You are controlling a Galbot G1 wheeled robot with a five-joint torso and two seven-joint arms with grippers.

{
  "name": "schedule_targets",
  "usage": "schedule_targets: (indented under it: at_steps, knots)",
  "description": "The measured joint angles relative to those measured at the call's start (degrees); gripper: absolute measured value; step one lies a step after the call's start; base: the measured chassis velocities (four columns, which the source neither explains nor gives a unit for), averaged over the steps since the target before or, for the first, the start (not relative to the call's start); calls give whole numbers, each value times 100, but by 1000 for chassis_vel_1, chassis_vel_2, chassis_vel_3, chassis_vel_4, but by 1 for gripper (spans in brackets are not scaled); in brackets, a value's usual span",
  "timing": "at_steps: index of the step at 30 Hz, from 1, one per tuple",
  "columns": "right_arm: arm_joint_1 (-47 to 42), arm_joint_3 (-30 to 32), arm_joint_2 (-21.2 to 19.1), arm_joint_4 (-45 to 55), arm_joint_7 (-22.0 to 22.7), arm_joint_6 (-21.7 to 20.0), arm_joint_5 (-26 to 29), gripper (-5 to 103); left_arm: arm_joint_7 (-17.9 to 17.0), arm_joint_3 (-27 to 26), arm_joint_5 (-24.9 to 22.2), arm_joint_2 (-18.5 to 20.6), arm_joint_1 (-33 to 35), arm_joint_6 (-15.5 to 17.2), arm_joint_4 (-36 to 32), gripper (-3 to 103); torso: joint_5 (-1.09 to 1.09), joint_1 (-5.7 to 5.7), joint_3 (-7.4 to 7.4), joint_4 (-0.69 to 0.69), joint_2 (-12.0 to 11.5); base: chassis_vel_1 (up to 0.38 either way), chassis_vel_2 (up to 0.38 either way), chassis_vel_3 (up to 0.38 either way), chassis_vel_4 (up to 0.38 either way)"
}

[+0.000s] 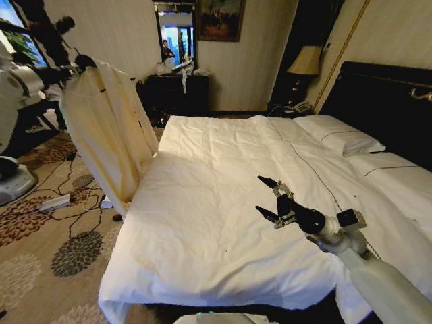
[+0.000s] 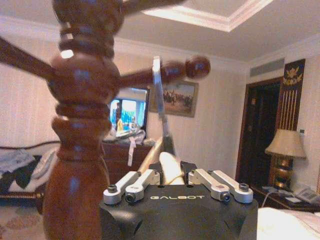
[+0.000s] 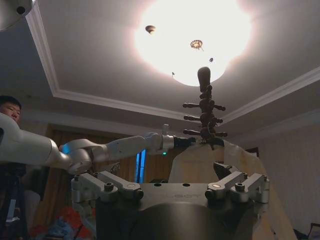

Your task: Pick up the clothes from the bed and hang them on the clothes hanger.

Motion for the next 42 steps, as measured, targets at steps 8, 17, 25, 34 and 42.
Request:
schedule_targets:
  at_steps: [8,17,25,34,42]
  knots:
    - [-18,-12,-2,-8,0,0,-21,100,-437,-163,-290,416,226,-4,-844,48,-3,0,0,3,0,0,0,0,0]
    - [-120,-16,-11,113,-1,2,-49,100,-996,-789,-543,1226,1000,30,-2199,86,-2,-1,-1,2,0,0,0,0,0]
    - [-174,-6,-45,178,70,2,-49,100,-1203,-2316,-813,2015,2378,41,-3155,100,-2,-1,-1,3,0,0,0,0,0]
    - [-245,-11,4,195,98,2,-142,100,-1421,-3548,-1265,3015,4193,-257,-4203,100,-3,-1,0,-1,0,0,0,0,0]
    - [-728,460,302,417,761,231,-349,100,-1901,-3806,-1360,3361,4963,-910,-5224,100,-1,-1,0,-2,0,0,0,0,0]
